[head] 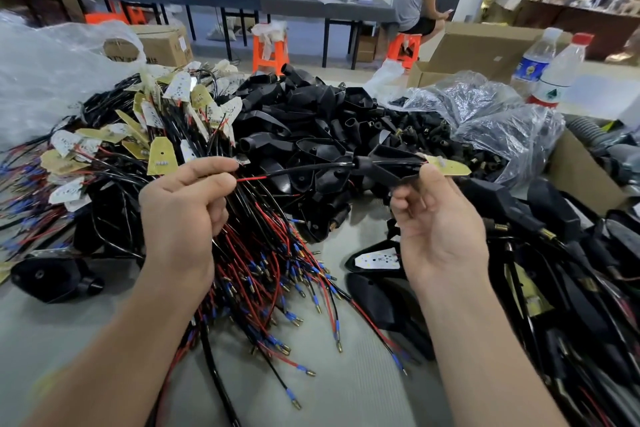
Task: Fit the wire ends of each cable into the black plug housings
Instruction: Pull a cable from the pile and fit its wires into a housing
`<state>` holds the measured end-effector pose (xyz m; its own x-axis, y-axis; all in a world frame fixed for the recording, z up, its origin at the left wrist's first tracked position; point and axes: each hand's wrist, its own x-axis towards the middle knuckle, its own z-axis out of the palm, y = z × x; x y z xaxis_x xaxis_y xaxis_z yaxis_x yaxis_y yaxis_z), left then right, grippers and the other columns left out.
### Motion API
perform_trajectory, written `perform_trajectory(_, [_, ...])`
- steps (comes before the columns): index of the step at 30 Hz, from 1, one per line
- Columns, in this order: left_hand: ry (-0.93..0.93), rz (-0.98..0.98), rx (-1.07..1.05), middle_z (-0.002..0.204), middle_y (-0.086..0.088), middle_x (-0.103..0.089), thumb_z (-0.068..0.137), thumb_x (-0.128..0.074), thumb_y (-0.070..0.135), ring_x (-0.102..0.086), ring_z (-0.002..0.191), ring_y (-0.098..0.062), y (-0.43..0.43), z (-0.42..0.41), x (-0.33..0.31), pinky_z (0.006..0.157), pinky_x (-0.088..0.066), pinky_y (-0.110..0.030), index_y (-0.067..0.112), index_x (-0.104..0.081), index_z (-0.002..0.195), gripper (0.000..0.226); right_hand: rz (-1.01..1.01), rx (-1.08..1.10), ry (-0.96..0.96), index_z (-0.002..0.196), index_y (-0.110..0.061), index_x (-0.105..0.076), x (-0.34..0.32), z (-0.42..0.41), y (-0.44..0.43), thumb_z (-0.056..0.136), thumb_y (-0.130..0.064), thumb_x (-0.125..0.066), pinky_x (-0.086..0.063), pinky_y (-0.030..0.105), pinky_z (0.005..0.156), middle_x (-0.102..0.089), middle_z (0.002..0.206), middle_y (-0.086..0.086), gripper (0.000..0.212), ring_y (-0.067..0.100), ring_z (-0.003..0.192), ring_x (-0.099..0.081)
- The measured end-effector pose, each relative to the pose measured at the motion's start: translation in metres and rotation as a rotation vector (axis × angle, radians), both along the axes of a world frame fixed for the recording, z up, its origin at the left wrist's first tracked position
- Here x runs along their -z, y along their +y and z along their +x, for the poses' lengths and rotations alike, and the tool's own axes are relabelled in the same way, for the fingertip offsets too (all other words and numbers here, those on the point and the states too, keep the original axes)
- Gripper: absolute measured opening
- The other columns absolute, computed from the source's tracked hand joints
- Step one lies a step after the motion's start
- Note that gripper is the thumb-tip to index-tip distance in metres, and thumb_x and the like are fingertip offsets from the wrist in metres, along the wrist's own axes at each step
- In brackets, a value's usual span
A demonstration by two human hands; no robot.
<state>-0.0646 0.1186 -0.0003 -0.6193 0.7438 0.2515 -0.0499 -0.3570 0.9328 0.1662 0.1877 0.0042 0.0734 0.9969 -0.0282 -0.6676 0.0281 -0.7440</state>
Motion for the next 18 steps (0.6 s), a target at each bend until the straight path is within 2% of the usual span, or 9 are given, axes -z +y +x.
perform_trajectory(3, [0.237,-0.047,0.138,0.041,-0.002,-0.047,0.070,-0.065,0.008,-0.037,0.040,-0.014,-0.004,-0.002,0.000,0.043,-0.032,-0.020,0.018,-0.081,0.067,0.019,-0.053,-0.008,0.002,0.106,-0.005,-0.075,0.003,-0.002,-0.002,0.101,-0.011,-0.058,-0.049,0.025,0.056,-0.066,0.074,0.004,0.018,0.014,0.058,-0.057])
perform_trajectory(5, [0.421,-0.166,0.418,0.045,-0.008,-0.055,0.061,-0.066,0.007,-0.048,0.043,-0.015,-0.006,-0.002,-0.001,0.047,-0.041,-0.020,0.014,-0.080,0.064,0.016,-0.080,0.001,-0.051,0.105,-0.006,-0.075,0.004,-0.001,-0.001,0.103,-0.010,-0.054,-0.050,0.024,0.056,-0.066,0.075,0.007,0.022,0.014,0.059,-0.058])
perform_trajectory(8, [0.451,-0.300,0.879,0.061,-0.015,-0.069,0.065,-0.072,0.010,-0.063,0.056,-0.020,-0.005,0.000,0.001,0.056,-0.051,-0.025,0.008,-0.082,0.074,0.014,-0.087,-0.029,-0.153,0.104,-0.008,-0.072,0.005,-0.002,0.000,0.106,-0.011,-0.048,-0.052,0.022,0.057,-0.072,0.076,0.008,0.024,0.014,0.060,-0.063])
perform_trajectory(10, [0.439,-0.361,1.198,0.081,-0.015,-0.078,0.079,-0.076,0.023,-0.073,0.073,-0.022,-0.005,0.002,0.003,0.068,-0.058,-0.030,0.004,-0.082,0.089,0.023,-0.088,-0.073,-0.183,0.104,-0.007,-0.070,0.005,-0.004,0.000,0.107,-0.011,-0.046,-0.054,0.023,0.059,-0.073,0.076,0.008,0.025,0.015,0.060,-0.064])
perform_trajectory(11, [0.423,-0.376,1.260,0.088,-0.015,-0.079,0.084,-0.078,0.030,-0.074,0.077,-0.022,-0.005,0.004,0.004,0.071,-0.059,-0.031,0.003,-0.082,0.093,0.029,-0.085,-0.098,-0.191,0.104,-0.006,-0.070,0.005,-0.005,0.000,0.107,-0.010,-0.046,-0.054,0.024,0.059,-0.073,0.075,0.008,0.025,0.016,0.059,-0.064])
perform_trajectory(12, [0.397,-0.381,1.221,0.090,-0.015,-0.079,0.085,-0.079,0.035,-0.075,0.078,-0.021,-0.005,0.006,0.004,0.071,-0.060,-0.031,0.003,-0.082,0.095,0.034,-0.083,-0.118,-0.205,0.103,-0.005,-0.070,0.005,-0.007,0.000,0.108,-0.010,-0.046,-0.054,0.024,0.058,-0.072,0.074,0.008,0.025,0.016,0.058,-0.064])
perform_trajectory(14, [0.403,-0.350,0.986,0.098,-0.010,-0.079,0.079,-0.082,0.041,-0.075,0.082,-0.017,-0.004,0.016,0.006,0.071,-0.058,-0.026,0.014,-0.082,0.104,0.037,-0.071,-0.134,-0.255,0.101,-0.006,-0.070,0.004,-0.011,-0.002,0.107,-0.009,-0.046,-0.054,0.024,0.057,-0.071,0.073,0.007,0.025,0.016,0.058,-0.064])
perform_trajectory(16, [0.512,-0.326,0.852,0.117,0.007,-0.076,0.072,-0.084,0.046,-0.075,0.096,-0.011,-0.004,0.029,0.009,0.078,-0.057,-0.022,0.035,-0.074,0.123,0.053,-0.035,-0.139,-0.294,0.101,-0.007,-0.068,0.004,-0.015,-0.005,0.107,-0.007,-0.045,-0.057,0.025,0.059,-0.072,0.073,0.006,0.024,0.016,0.060,-0.068])
perform_trajectory(18, [0.636,-0.387,0.831,0.122,0.019,-0.070,0.065,-0.086,0.050,-0.073,0.096,-0.006,-0.007,0.044,0.011,0.079,-0.055,-0.019,0.057,-0.057,0.131,0.073,-0.006,-0.145,-0.295,0.099,-0.007,-0.067,0.003,-0.018,-0.007,0.107,-0.005,-0.044,-0.058,0.026,0.060,-0.073,0.074,0.007,0.024,0.016,0.062,-0.070])
